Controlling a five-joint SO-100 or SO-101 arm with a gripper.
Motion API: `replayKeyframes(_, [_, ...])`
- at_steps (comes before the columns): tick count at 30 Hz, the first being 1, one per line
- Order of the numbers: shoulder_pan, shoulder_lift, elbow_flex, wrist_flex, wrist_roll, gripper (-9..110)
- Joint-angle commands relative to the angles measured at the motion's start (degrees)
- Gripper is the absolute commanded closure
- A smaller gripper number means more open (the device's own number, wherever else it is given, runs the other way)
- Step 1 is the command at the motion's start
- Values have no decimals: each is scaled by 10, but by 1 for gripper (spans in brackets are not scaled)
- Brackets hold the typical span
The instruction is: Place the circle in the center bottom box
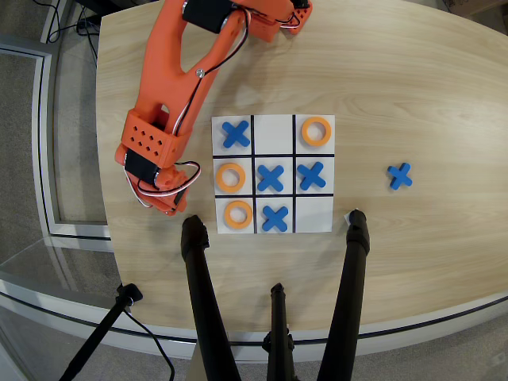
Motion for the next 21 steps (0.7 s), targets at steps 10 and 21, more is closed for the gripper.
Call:
replayKeyframes(10, [10, -60, -51, -46, -14, 86])
replayKeyframes(21, [20, -98, -52, -54, -22, 86])
